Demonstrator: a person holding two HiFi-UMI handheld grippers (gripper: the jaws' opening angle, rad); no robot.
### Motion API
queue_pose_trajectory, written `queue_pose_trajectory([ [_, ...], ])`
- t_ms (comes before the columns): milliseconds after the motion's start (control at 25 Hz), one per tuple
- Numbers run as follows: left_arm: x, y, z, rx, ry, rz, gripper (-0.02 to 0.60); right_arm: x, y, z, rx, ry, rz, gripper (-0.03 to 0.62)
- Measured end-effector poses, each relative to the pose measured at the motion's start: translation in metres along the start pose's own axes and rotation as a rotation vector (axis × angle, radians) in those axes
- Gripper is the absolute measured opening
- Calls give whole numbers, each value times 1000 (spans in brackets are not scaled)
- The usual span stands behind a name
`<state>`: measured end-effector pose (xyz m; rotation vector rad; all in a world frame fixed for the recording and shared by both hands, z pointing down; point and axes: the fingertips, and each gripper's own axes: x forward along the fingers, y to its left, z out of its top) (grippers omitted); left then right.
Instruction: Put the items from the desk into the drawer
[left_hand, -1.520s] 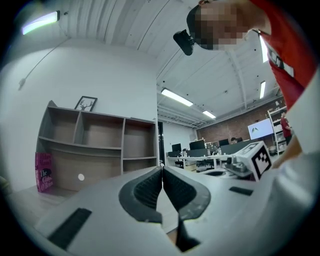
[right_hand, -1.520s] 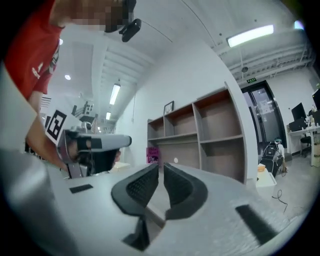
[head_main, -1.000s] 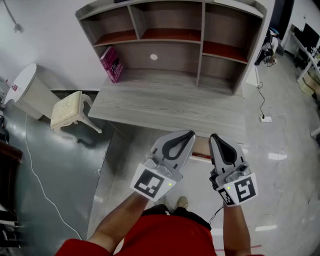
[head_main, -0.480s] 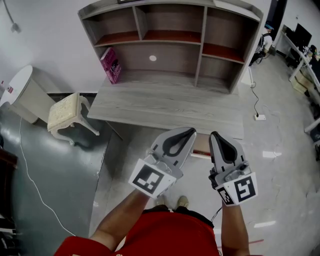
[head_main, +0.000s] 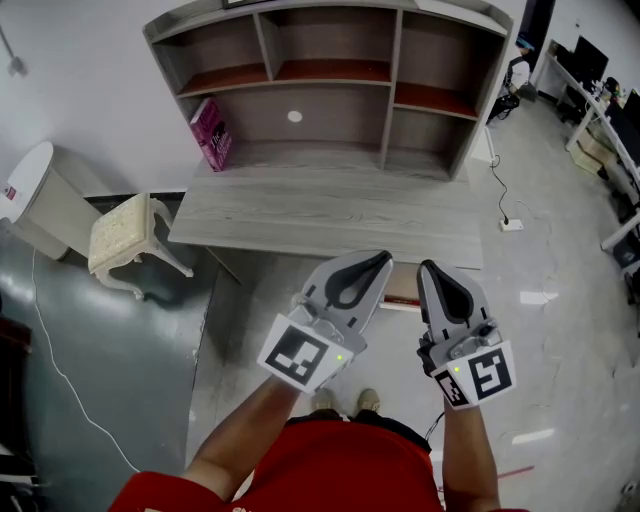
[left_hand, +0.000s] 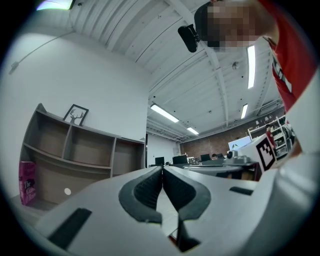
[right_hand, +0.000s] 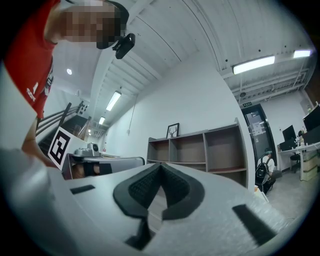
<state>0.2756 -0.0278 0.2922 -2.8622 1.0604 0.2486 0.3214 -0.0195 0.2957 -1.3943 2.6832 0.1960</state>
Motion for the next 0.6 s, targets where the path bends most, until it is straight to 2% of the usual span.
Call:
queue_pose_trajectory([
  [600, -5, 6, 0, -4, -3, -7, 9, 4, 6, -3, -8, 8, -12, 3],
])
